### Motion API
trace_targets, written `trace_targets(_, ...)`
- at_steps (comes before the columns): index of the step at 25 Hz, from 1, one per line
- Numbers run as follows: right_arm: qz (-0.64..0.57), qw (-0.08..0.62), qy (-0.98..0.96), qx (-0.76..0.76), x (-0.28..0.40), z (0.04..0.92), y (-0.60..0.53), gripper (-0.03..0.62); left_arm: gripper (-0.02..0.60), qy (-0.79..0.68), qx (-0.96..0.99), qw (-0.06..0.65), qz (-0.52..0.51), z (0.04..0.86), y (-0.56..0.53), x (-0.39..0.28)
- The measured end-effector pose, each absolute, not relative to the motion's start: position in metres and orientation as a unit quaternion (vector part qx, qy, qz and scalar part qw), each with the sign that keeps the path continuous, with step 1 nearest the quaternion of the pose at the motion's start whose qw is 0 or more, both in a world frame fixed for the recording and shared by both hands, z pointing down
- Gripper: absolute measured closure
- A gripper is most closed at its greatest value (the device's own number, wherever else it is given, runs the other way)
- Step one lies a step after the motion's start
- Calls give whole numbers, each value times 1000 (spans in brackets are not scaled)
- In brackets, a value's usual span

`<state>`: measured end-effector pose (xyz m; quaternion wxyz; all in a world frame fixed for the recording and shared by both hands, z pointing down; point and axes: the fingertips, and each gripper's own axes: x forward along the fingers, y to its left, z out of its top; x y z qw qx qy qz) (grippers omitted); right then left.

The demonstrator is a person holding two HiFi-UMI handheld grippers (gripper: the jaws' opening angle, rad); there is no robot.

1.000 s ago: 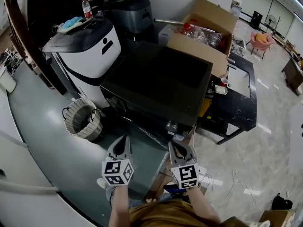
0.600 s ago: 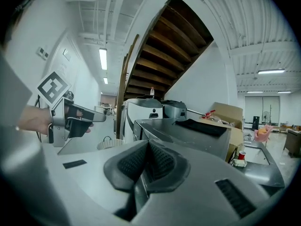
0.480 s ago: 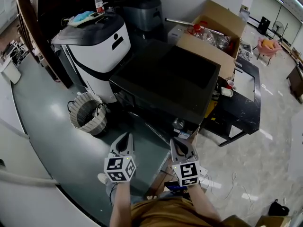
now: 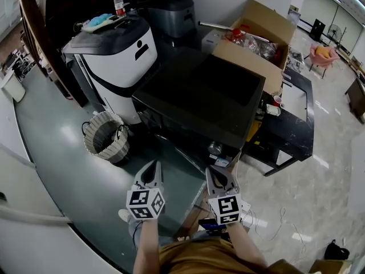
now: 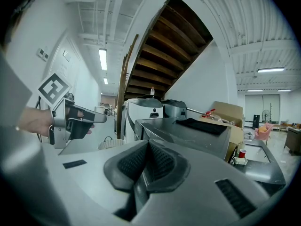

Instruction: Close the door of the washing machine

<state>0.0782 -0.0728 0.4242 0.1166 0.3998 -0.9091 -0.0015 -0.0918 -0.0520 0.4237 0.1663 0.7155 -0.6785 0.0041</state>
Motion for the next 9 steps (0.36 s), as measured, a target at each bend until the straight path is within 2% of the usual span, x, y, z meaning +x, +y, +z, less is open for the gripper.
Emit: trace_targets(9,2,115,-911,397,75,430,-69,582,557,-684,708,172,21,435,-45,-98)
